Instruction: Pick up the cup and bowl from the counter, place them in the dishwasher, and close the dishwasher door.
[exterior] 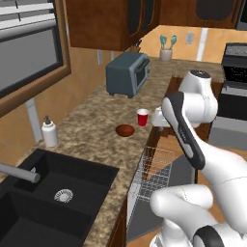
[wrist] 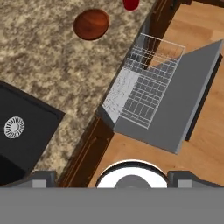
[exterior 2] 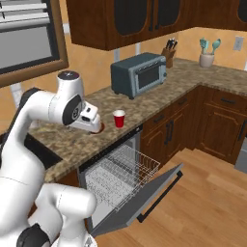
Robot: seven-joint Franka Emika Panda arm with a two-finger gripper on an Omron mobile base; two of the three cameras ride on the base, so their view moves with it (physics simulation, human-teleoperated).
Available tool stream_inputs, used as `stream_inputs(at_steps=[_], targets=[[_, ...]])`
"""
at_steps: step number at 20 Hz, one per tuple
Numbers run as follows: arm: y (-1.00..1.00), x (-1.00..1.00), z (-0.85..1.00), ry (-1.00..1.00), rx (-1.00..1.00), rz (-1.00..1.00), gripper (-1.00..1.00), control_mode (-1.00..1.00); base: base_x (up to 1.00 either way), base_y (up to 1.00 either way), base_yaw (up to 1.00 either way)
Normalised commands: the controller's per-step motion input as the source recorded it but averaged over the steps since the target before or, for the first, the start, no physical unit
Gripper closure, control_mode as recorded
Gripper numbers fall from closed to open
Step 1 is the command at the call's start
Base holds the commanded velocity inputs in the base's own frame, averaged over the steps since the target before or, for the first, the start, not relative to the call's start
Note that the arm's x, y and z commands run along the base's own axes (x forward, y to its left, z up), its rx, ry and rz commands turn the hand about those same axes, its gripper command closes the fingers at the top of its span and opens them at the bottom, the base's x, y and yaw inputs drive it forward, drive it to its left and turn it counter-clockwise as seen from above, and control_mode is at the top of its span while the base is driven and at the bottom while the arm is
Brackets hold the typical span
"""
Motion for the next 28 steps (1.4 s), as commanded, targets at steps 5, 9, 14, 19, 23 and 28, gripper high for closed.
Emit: stream_inputs(at_steps=[5, 9, 14, 19, 23, 28], targets=[[-0.35, 0.95, -0.21, 0.01, 0.04, 0.01, -1.0, -1.0, 0.0, 0.0, 0.0], [-0.34, 0.84, -0.16, 0.04, 0.0, 0.0, -1.0, -1.0, 0.0, 0.0, 0.0], [-0.04, 0.99, -0.21, 0.08, 0.0, -0.16, -1.0, -1.0, 0.0, 0.0, 0.0], [-0.08, 0.83, -0.1, 0.0, 0.0, -0.16, -1.0, -1.0, 0.0, 0.0, 0.0], [-0.11, 0.64, -0.27, 0.0, 0.0, -0.15, -1.0, -1.0, 0.0, 0.0, 0.0], [-0.1, 0.64, -0.31, 0.0, 0.0, -0.16, -1.0, -1.0, 0.0, 0.0, 0.0]])
